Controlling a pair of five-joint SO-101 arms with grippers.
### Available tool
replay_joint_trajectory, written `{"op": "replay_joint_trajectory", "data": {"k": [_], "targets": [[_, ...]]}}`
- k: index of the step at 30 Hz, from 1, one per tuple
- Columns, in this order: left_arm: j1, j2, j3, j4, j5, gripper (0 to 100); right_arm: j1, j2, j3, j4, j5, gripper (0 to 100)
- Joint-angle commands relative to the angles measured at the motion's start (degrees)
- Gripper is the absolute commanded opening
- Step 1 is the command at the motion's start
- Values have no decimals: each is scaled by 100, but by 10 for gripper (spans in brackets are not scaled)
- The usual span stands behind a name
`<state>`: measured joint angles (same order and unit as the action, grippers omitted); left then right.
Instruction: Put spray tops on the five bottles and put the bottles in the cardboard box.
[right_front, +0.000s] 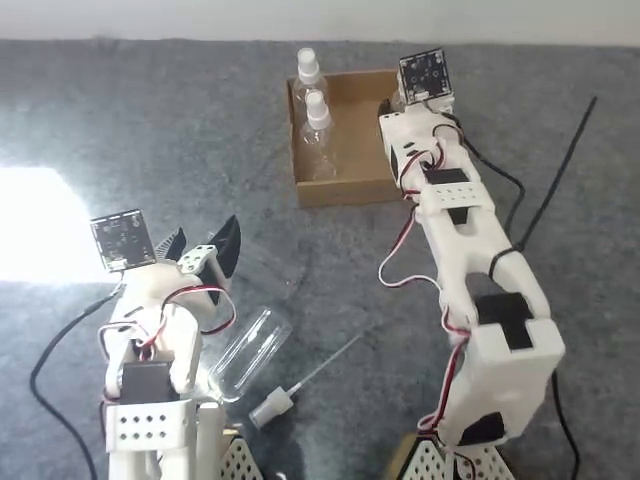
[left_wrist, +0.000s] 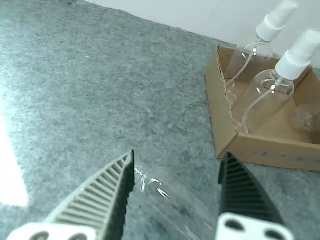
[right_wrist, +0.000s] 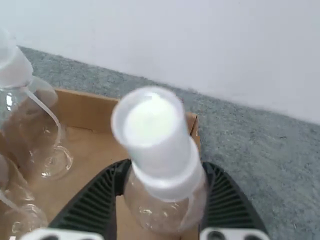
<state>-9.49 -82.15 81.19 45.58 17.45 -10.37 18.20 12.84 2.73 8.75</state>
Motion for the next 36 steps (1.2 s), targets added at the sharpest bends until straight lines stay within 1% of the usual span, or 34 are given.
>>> {"op": "replay_joint_trajectory", "data": {"k": [1,3,7,13,25,31,34,36], "targets": [[0,-88,-48,-132,-53,258,136,286,-721,-154,105,86],[0,-88,-48,-132,-53,258,145,470,-905,-154,105,80],[0,-88,-48,-132,-53,258,163,699,-1160,-180,105,5],[0,-88,-48,-132,-53,258,215,699,-1204,-198,53,49],[-18,-88,-57,-62,-53,260,233,725,-1178,-198,53,48],[-220,-88,-154,70,-53,261,242,708,-1187,-198,53,55],[-211,-88,-154,70,-53,261,242,699,-1187,-189,18,113],[-193,-88,-154,70,-53,261,251,699,-1196,-154,-255,158]]}}
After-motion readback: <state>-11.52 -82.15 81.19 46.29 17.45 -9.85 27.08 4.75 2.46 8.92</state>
